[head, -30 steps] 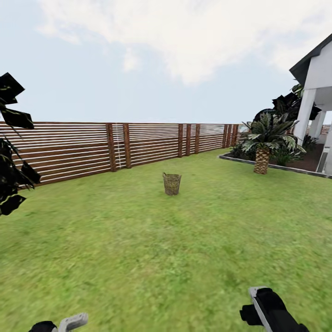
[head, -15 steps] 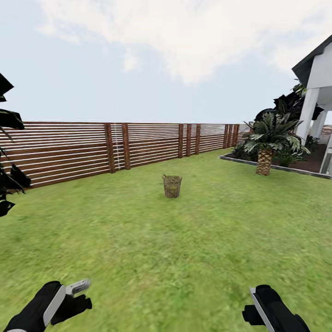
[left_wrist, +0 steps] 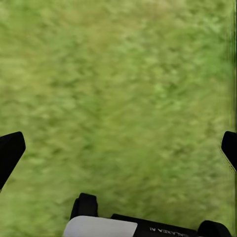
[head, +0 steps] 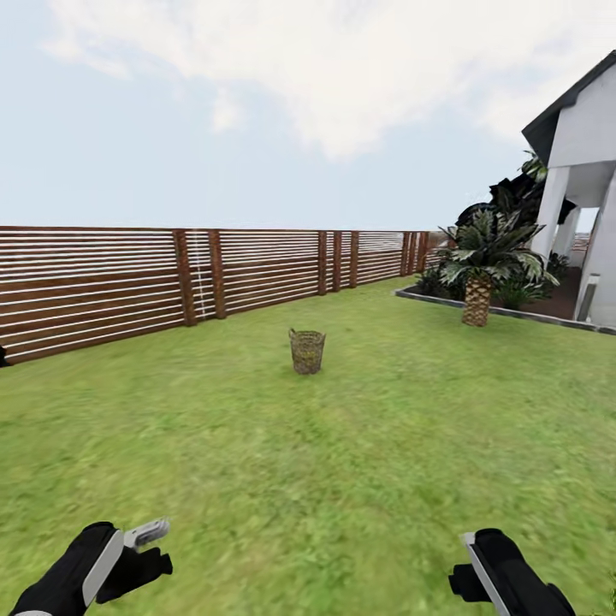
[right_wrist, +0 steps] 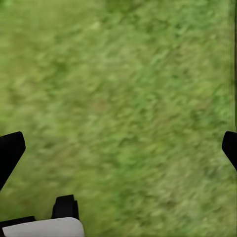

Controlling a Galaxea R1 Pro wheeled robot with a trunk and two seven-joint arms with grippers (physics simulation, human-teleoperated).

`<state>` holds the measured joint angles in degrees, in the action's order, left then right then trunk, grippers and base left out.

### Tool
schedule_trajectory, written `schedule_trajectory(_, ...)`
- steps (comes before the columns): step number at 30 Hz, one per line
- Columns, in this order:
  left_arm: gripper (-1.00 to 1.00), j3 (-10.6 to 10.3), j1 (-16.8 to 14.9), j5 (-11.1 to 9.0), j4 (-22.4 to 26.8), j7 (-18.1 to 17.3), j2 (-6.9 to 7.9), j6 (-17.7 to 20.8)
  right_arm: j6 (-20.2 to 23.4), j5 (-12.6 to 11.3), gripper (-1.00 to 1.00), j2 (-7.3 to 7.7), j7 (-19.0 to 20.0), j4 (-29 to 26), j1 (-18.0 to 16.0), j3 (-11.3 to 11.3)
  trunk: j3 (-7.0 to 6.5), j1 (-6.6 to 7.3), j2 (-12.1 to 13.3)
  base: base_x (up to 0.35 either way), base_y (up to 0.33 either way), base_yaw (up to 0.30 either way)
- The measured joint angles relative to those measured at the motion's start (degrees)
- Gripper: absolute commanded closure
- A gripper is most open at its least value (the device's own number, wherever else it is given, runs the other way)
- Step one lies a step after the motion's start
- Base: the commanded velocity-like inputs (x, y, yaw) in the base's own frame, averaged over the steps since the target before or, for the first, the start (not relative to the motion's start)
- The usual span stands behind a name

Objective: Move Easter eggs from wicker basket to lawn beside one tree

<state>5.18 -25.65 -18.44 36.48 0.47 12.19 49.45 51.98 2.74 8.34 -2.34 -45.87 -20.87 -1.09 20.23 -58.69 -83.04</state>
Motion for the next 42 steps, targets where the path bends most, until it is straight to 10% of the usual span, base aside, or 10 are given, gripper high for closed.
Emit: schedule_trajectory(42,-1.0,0.04,0.02,-0.04,0.03,-0.07,0.04,0.01,0.06,0.01,-1.0,0.04,-0.04,0.02,-0.02,-0.02,0.0,0.0,0.0,0.343,0.0,-0.047)
